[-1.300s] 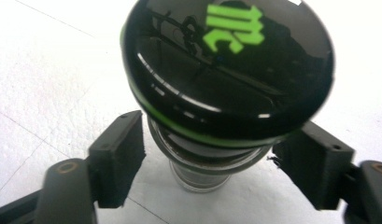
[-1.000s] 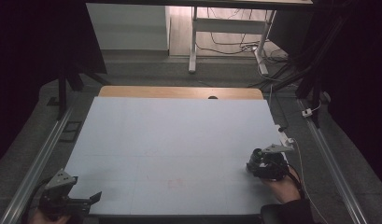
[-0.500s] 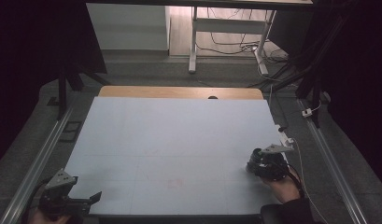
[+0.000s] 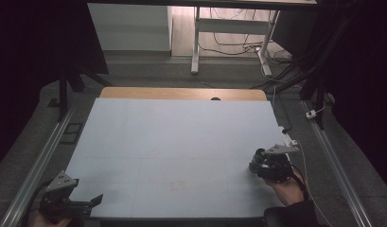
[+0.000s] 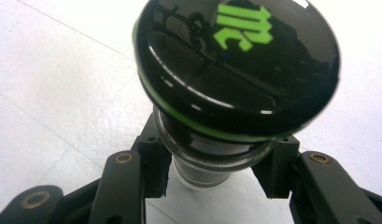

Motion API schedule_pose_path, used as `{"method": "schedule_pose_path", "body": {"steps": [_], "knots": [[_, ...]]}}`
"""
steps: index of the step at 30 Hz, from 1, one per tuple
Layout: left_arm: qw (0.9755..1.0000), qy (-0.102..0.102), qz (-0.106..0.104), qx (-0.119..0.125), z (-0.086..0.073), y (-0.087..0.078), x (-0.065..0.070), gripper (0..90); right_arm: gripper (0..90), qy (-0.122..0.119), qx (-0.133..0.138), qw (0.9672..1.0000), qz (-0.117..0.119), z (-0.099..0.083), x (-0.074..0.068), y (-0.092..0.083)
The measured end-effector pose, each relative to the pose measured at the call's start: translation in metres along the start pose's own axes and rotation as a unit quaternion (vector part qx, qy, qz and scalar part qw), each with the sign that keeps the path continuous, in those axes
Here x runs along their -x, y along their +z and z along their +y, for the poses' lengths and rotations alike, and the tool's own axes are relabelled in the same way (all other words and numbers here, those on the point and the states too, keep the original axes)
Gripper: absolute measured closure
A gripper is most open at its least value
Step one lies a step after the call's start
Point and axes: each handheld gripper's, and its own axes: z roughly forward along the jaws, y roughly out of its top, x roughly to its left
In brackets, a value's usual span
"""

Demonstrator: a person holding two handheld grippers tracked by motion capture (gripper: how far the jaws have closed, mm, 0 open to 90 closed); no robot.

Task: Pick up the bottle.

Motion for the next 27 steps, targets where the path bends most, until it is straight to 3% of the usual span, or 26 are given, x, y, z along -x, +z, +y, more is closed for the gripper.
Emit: {"method": "schedule_pose_path", "body": {"steps": [11,17,27], "knots": [[1.0,-0.001,0.0,0.001,0.0,0.0,0.0,0.0,53.1,-0.034,-0.008,0.9989,0.032,0.018,-0.014,-0.005],[1.0,-0.001,0.0,0.001,0.0,0.0,0.0,0.0,53.2,-0.029,-0.005,0.9981,0.054,0.029,-0.02,-0.008],[1.0,-0.001,-0.001,0.001,0.0,0.0,0.0,0.0,53.1,-0.072,0.005,0.9941,0.081,0.052,-0.04,-0.012]]}}
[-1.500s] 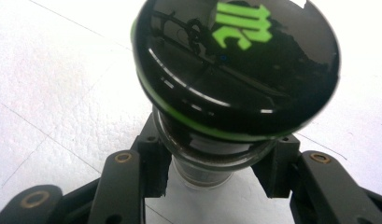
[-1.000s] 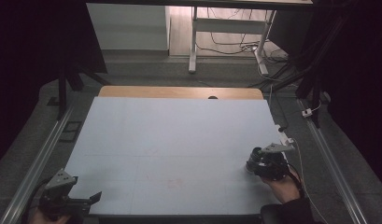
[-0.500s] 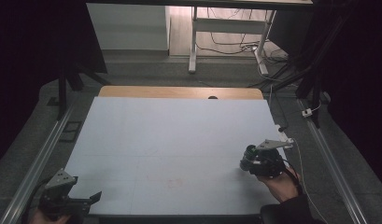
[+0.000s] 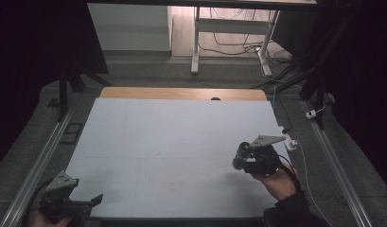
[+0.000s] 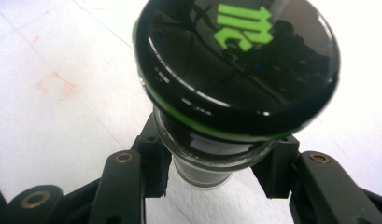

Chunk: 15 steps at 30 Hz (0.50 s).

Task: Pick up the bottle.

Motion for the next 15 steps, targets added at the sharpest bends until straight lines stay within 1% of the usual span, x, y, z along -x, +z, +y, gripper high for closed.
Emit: {"method": "schedule_pose_path", "body": {"steps": [4,7,9,15], "knots": [[1.0,0.005,0.0,-0.001,0.0,0.0,0.001,0.0,53.1,-0.018,0.0,0.9997,0.015,0.011,-0.006,0.003],[1.0,0.006,0.0,-0.002,0.0,0.0,0.001,0.0,53.2,-0.025,-0.004,0.9994,0.025,0.017,-0.009,0.007],[1.0,0.005,-0.001,-0.002,0.0,0.0,0.001,0.0,53.2,-0.034,-0.004,0.9989,0.033,0.021,-0.011,0.01],[1.0,0.005,-0.001,-0.003,0.001,0.001,0.001,0.0,53.1,-0.057,-0.002,0.9971,0.05,0.034,-0.021,0.018]]}}
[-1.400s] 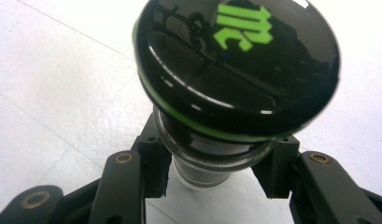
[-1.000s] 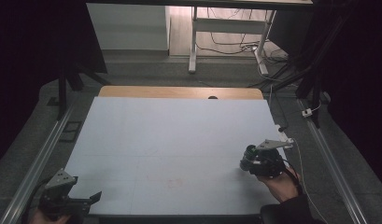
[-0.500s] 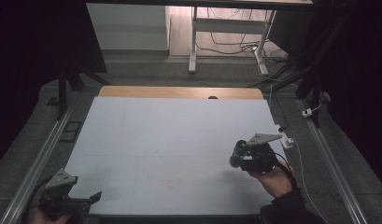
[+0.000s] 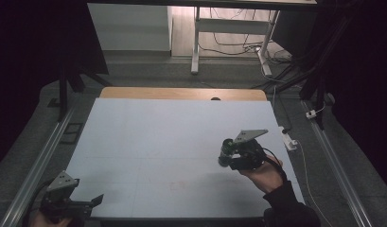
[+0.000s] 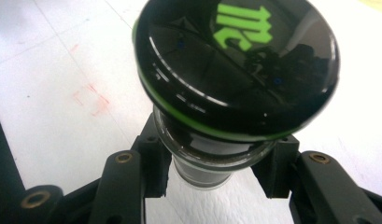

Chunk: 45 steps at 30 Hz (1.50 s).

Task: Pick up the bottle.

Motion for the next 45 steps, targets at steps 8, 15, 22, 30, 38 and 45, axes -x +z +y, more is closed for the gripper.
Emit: {"method": "schedule_pose_path", "body": {"steps": [8,15,22,30,38,45], "knots": [[1.0,0.003,-0.001,-0.003,0.0,0.001,0.001,0.0,53.1,-0.026,0.012,0.9994,0.018,0.023,-0.01,0.014],[1.0,0.001,-0.004,-0.003,0.0,0.001,0.0,0.0,53.1,-0.049,0.009,0.9978,0.044,0.043,-0.021,0.029],[0.9999,-0.003,-0.012,-0.005,0.0,0.001,-0.002,0.0,53.1,-0.064,0.004,0.9961,0.06,0.057,-0.029,0.041],[0.9999,0.0,-0.014,-0.006,0.0,0.001,-0.001,0.0,53.1,-0.081,0.0,0.9941,0.072,0.067,-0.036,0.052],[0.9999,0.001,-0.015,-0.007,0.0,0.001,-0.001,0.0,53.1,-0.096,0.002,0.992,0.082,0.077,-0.049,0.059],[0.9999,0.003,-0.01,-0.009,0.001,0.001,0.0,0.0,53.1,-0.101,0.002,0.9913,0.085,0.078,-0.053,0.06]]}}
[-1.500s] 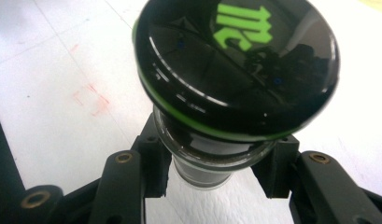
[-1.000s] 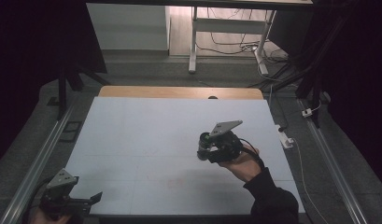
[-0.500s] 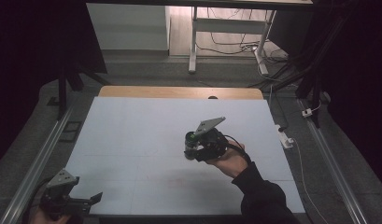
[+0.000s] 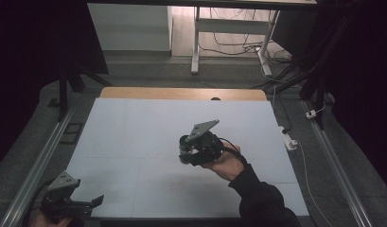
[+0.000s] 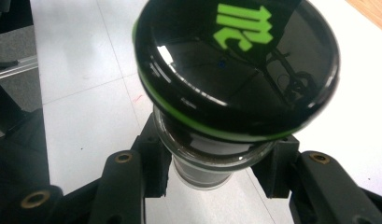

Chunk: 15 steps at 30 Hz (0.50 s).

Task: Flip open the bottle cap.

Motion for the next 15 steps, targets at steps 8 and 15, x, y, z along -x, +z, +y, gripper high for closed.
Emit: {"method": "schedule_pose_path", "body": {"steps": [8,15], "knots": [[0.9998,0.011,-0.017,0.0,0.0017,-0.0001,0.0034,0.0,53.1,0.002,0.003,1.0,-0.002,-0.002,0.0016,-0.0021],[0.9965,0.019,-0.076,0.028,0.0038,-0.0013,0.0006,0.0,53.1,-0.004,0.003,1.0,-0.003,-0.0014,-0.0003,-0.0034]]}}
